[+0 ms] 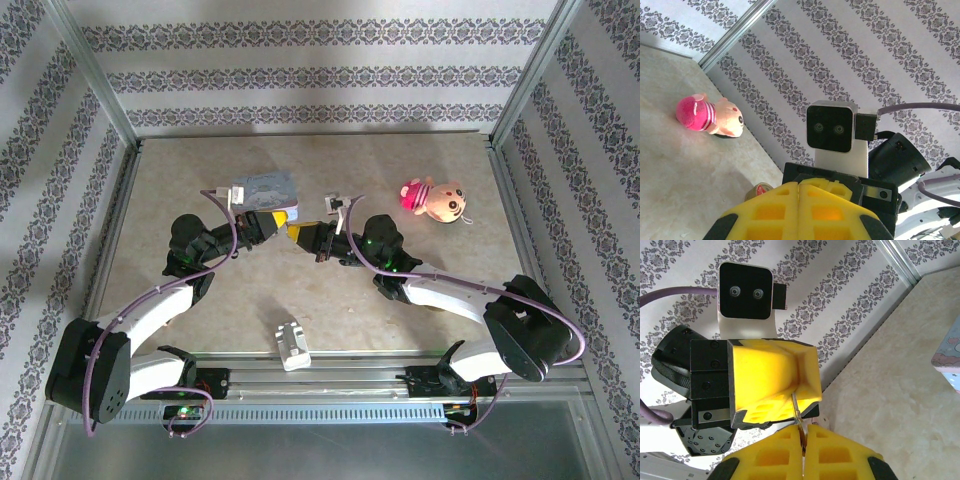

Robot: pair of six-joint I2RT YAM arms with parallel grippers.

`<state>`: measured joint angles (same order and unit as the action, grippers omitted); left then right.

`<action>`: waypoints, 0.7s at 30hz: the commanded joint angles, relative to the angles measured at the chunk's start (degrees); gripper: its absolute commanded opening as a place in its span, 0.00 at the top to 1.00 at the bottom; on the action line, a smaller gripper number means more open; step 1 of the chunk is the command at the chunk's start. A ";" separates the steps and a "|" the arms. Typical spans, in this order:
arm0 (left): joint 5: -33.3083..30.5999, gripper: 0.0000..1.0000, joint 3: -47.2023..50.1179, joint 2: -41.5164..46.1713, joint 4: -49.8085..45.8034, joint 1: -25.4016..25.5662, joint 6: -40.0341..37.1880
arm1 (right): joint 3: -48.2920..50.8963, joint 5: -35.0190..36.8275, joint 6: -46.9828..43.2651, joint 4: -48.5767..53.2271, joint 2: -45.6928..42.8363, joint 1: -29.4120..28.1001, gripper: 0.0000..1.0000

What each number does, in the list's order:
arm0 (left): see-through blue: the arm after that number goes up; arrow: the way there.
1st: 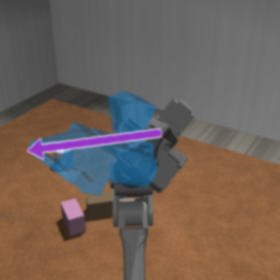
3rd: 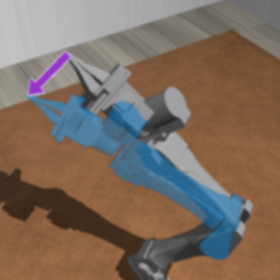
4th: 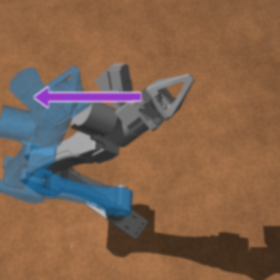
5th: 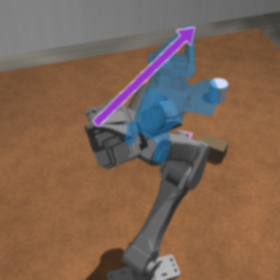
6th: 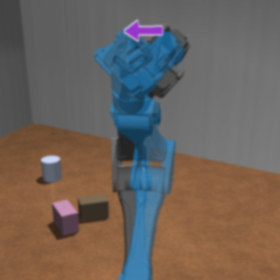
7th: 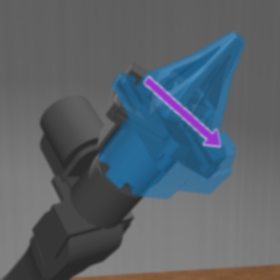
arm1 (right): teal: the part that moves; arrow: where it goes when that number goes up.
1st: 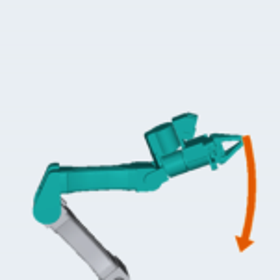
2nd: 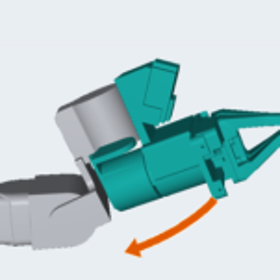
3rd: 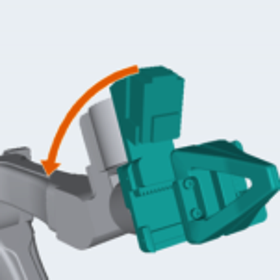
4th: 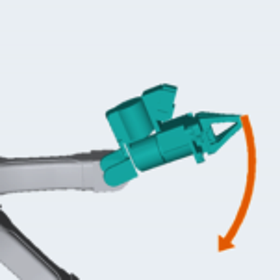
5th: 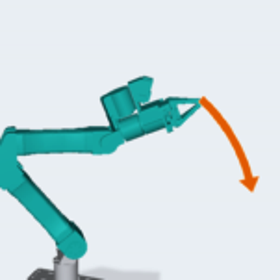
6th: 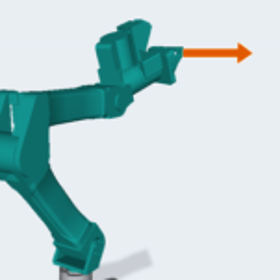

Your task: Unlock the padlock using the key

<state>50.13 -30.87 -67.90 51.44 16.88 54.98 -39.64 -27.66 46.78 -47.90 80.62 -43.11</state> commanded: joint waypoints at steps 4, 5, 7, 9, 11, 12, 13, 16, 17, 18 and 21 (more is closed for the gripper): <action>-7.51 0.60 -0.85 3.97 -9.30 0.46 -2.90 | 2.00 3.00 -0.29 0.90 -2.87 0.40 1.00; -8.81 0.46 -1.07 5.10 -11.70 0.46 -4.11 | 2.10 3.92 -0.38 2.11 -3.13 0.40 1.00; -11.82 0.23 -1.59 7.51 -16.97 0.48 -6.71 | 2.40 5.56 -0.48 3.78 -3.62 0.40 1.00; -15.69 0.00 -2.22 10.06 -22.94 0.49 -9.40 | 2.88 7.11 -0.38 4.94 -3.93 0.48 1.00; -19.98 0.01 -3.24 12.14 -29.38 0.52 -12.07 | 3.07 8.78 -0.40 7.47 -4.20 0.57 1.00; -21.73 0.01 -3.68 12.72 -31.62 0.48 -13.05 | 3.08 9.50 -0.45 8.61 -4.24 0.57 1.00; -23.80 0.01 -4.18 13.27 -34.55 0.52 -13.76 | 3.00 10.36 -0.35 9.75 -4.24 0.59 1.00; -28.81 0.01 -5.33 13.37 -40.35 0.44 -14.95 | 2.91 12.64 -0.05 12.80 -4.00 0.65 1.00; -30.12 0.01 -5.82 12.94 -42.04 0.52 -15.13 | 2.90 13.41 0.07 13.61 -3.90 0.66 1.00; -31.14 0.00 -6.40 12.33 -43.67 0.50 -15.32 | 2.90 14.10 0.38 14.36 -3.73 0.64 1.00; -33.94 0.01 -9.30 9.19 -49.79 0.78 -16.65 | 2.73 16.18 1.50 17.17 -3.11 0.63 1.00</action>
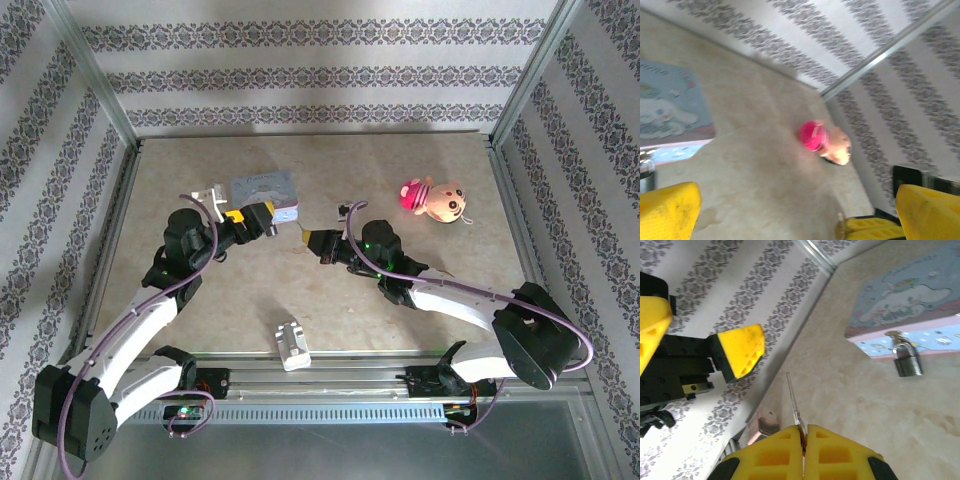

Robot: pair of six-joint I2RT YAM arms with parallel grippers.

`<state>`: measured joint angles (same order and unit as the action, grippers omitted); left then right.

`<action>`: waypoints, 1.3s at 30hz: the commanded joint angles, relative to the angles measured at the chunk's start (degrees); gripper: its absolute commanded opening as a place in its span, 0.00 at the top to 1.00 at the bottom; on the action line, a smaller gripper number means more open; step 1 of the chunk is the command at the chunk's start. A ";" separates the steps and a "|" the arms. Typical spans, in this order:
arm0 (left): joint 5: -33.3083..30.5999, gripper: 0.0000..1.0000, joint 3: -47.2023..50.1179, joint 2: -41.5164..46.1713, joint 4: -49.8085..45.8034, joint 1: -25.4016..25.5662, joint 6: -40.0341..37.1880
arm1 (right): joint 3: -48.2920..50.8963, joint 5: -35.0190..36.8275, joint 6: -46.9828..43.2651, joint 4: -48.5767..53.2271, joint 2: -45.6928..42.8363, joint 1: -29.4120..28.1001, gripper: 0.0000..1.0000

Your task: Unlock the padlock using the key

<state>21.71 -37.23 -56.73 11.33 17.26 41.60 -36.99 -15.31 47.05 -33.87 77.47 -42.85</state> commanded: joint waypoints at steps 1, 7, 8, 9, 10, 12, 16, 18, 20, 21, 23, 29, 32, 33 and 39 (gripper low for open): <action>-6.77 0.01 -4.16 -3.42 -11.80 0.75 -4.18 | -0.01 4.64 1.68 4.25 0.29 0.40 1.00; -14.15 0.00 -9.98 -13.41 -21.09 3.43 -8.97 | 0.16 7.95 4.20 9.15 1.99 0.40 1.00; -15.26 0.01 -11.01 -15.37 -22.15 4.08 -9.66 | 0.25 8.25 4.63 9.65 2.30 0.48 1.00; -16.46 0.03 -11.91 -17.05 -22.83 4.61 -10.10 | 0.41 8.49 4.99 9.93 2.61 0.47 1.00; -17.73 0.05 -12.83 -19.12 -23.51 5.18 -10.73 | 0.59 8.63 5.30 10.04 2.97 0.44 1.00; -19.54 0.06 -14.52 -23.10 -24.23 5.97 -11.34 | 0.78 8.79 5.97 10.06 3.55 0.49 1.00; -21.35 0.11 -17.37 -31.00 -24.31 6.50 -11.42 | 0.78 8.54 6.55 10.22 4.54 0.49 1.00; -22.38 0.15 -18.73 -33.97 -23.95 6.88 -11.87 | 0.78 8.47 6.79 10.31 4.87 0.49 1.00; -24.60 0.16 -20.00 -36.94 -23.82 7.18 -12.24 | 0.79 8.37 6.86 10.31 5.18 0.47 1.00; -25.54 0.18 -20.50 -38.10 -23.70 7.35 -12.45 | 0.78 8.37 6.94 10.31 5.30 0.48 1.00; -27.15 0.22 -21.54 -40.69 -23.30 7.60 -12.70 | 0.87 8.36 6.98 10.27 5.54 0.48 1.00; -31.30 0.33 -23.71 -46.49 -21.57 7.67 -12.96 | 0.65 8.38 6.93 10.22 5.64 0.49 1.00; -32.11 0.36 -24.11 -47.92 -20.52 7.68 -12.82 | 0.43 8.15 6.83 10.36 5.40 0.51 1.00; -32.29 0.36 -24.11 -48.17 -20.03 7.70 -12.77 | 0.35 8.06 6.71 10.41 5.26 0.55 1.00; -33.93 0.36 -24.29 -49.67 -17.75 7.77 -12.11 | 0.17 8.02 6.46 10.51 5.39 0.59 1.00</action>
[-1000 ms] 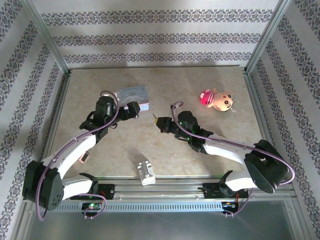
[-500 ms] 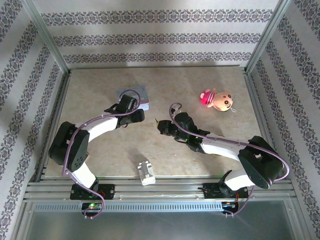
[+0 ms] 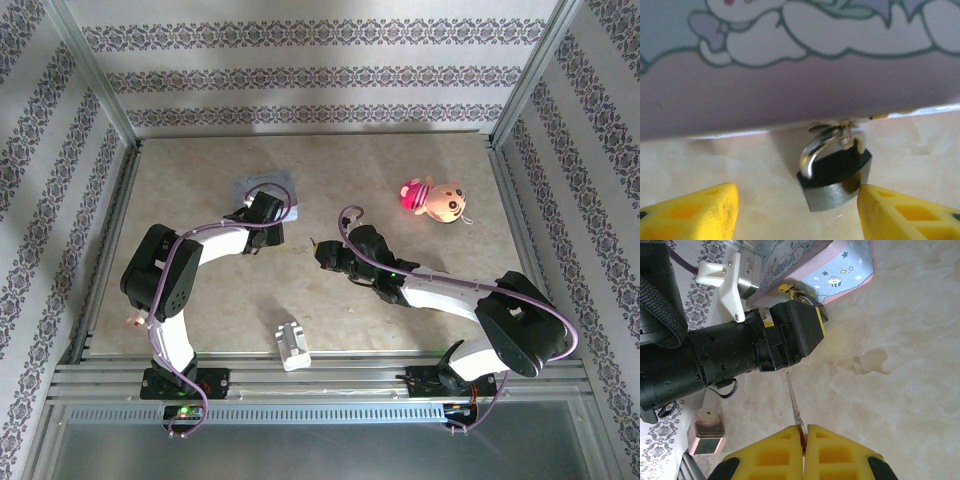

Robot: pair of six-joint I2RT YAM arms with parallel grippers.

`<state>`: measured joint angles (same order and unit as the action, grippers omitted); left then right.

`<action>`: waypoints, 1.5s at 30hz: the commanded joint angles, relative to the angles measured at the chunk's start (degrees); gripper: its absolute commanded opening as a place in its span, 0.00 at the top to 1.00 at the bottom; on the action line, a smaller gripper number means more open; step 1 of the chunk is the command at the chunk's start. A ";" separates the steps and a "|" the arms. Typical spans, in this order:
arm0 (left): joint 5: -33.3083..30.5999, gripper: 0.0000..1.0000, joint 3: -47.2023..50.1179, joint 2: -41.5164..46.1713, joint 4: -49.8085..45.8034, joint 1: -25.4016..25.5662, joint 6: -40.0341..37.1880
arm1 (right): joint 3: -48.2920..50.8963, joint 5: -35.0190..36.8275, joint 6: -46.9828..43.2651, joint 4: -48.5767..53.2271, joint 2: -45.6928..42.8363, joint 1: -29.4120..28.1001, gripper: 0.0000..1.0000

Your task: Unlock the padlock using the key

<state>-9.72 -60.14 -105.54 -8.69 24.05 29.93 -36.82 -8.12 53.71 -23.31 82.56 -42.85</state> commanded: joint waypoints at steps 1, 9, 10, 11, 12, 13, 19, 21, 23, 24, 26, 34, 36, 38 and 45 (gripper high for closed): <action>-2.59 0.35 -1.46 -1.04 2.56 0.92 -0.25 | -0.01 0.74 -0.27 -0.07 0.34 0.59 1.00; -3.14 0.25 -2.89 -2.23 3.86 1.85 0.52 | 0.26 0.56 -0.23 -0.24 -0.05 0.54 1.00; -3.31 0.24 -3.25 -2.57 3.94 1.90 0.73 | 0.34 0.56 -0.24 -0.24 -0.20 0.57 1.00; -3.47 0.24 -3.51 -2.84 3.99 2.02 0.87 | 0.34 0.48 -0.24 -0.24 -0.21 0.50 1.00; -3.85 0.24 -3.73 -3.07 4.10 2.01 1.03 | 0.34 0.47 -0.27 -0.23 -0.31 0.56 1.00; -4.23 0.24 -3.89 -3.23 4.10 2.06 1.22 | 0.34 0.39 -0.21 -0.24 -0.42 0.50 1.00; -7.60 0.26 -3.84 -3.83 4.49 2.33 1.89 | 0.52 0.55 -0.28 -0.16 -1.06 0.54 1.00; -8.72 0.28 -3.91 -4.19 4.47 2.47 2.10 | 0.61 0.65 -0.24 -0.22 -1.13 0.56 1.00; -9.41 0.29 -3.92 -4.31 4.69 2.40 2.31 | 0.56 0.61 -0.19 -0.24 -1.09 0.56 1.00; -9.58 0.30 -3.85 -4.34 4.99 2.40 2.45 | 0.52 0.50 -0.08 -0.33 -0.90 0.57 1.00; -9.65 0.30 -4.01 -4.46 5.15 2.50 2.39 | 0.35 0.23 0.08 -0.42 -0.57 0.52 1.00; -9.64 0.42 -3.21 -4.08 5.37 2.82 2.49 | -0.26 -0.23 0.19 -0.51 0.09 0.49 1.00; -9.46 0.42 -3.33 -4.29 5.24 2.78 2.24 | -0.44 -0.32 0.25 -0.51 0.22 0.49 1.00; -9.19 0.46 -3.43 -4.41 5.38 2.85 2.16 | -0.62 -0.41 0.33 -0.51 0.46 0.44 1.00; -8.98 0.52 -3.97 -5.11 5.45 2.85 2.06 | -1.72 -1.06 0.39 -0.42 1.55 0.44 1.00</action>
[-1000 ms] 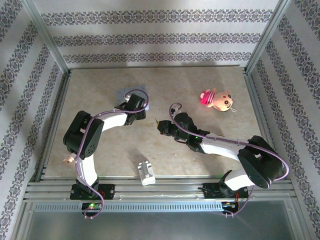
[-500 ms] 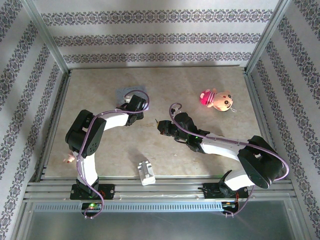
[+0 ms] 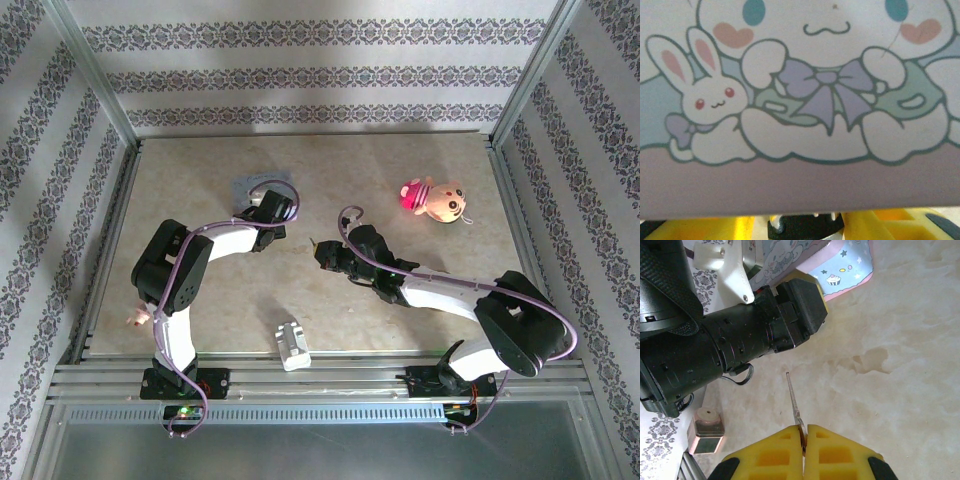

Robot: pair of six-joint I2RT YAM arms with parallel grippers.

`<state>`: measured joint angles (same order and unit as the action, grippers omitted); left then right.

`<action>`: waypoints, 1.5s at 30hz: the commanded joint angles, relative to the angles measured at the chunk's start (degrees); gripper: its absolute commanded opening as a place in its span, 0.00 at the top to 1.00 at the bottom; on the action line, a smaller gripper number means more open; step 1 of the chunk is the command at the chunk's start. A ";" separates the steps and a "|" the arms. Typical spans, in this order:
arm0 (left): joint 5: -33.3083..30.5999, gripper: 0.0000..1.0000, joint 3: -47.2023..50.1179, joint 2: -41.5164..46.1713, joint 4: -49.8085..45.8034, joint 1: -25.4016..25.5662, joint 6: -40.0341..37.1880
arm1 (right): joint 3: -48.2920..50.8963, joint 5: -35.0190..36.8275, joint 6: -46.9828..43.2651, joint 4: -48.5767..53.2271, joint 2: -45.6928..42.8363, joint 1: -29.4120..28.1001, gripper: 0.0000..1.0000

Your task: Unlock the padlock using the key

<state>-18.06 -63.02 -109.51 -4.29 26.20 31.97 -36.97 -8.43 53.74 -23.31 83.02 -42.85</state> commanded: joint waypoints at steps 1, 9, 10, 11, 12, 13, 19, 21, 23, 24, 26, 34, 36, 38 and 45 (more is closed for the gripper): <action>-0.62 0.52 -1.17 -1.27 1.07 0.73 -0.01 | -1.69 -0.88 0.33 -0.42 1.25 0.42 1.00; -0.70 0.50 -1.47 -1.70 2.08 0.73 -0.76 | -2.66 -1.48 0.29 -0.50 2.08 0.47 1.00; -0.66 0.51 -1.51 -1.75 2.14 0.72 -0.88 | -2.67 -1.42 0.24 -0.49 2.16 0.49 1.00; -0.58 0.52 -1.66 -1.89 2.14 0.75 -0.96 | -2.58 -1.34 0.26 -0.51 2.21 0.48 1.00; -0.62 0.54 -1.69 -2.09 2.17 0.71 -1.03 | -2.58 -1.46 0.29 -0.51 2.21 0.44 1.00; -0.59 0.55 -1.85 -2.23 2.18 0.78 -1.18 | -2.52 -1.36 0.30 -0.51 2.16 0.42 1.00; -0.81 0.58 -2.76 -3.59 1.99 0.77 -1.38 | -2.09 -1.24 0.29 -0.60 1.92 0.44 1.00; -0.99 0.68 -2.89 -3.78 1.96 0.77 -1.46 | -1.81 -1.11 0.31 -0.60 1.87 0.48 1.00; -0.95 0.73 -2.84 -3.78 1.91 0.70 -1.55 | -1.54 -0.83 0.31 -0.68 1.69 0.49 1.00; -0.80 0.76 -2.81 -3.70 1.86 0.74 -1.64 | -1.29 -0.61 0.28 -0.68 1.61 0.42 1.00; -0.62 0.83 -2.80 -3.52 1.25 0.71 -1.73 | -0.85 -0.40 0.30 -0.85 1.48 0.42 1.00; 1.51 0.96 -1.76 -1.10 0.01 1.73 -1.23 | 1.44 1.03 -0.24 -1.65 1.33 0.49 1.00; 2.92 0.96 -0.88 0.11 -0.07 2.34 -0.26 | 2.13 1.52 -0.25 -1.54 1.39 0.41 1.00; 4.71 0.96 0.02 1.34 -0.10 2.89 1.53 | 2.91 1.93 -0.18 -1.58 1.58 0.45 1.00; 9.91 0.97 3.66 5.24 0.26 4.72 9.43 | 5.49 4.10 -0.62 -3.12 2.86 -0.49 1.00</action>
<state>-10.70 -60.62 -107.31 -3.60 29.47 36.62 -32.67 -7.03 53.82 -24.27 84.93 -42.89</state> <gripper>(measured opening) 0.313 0.049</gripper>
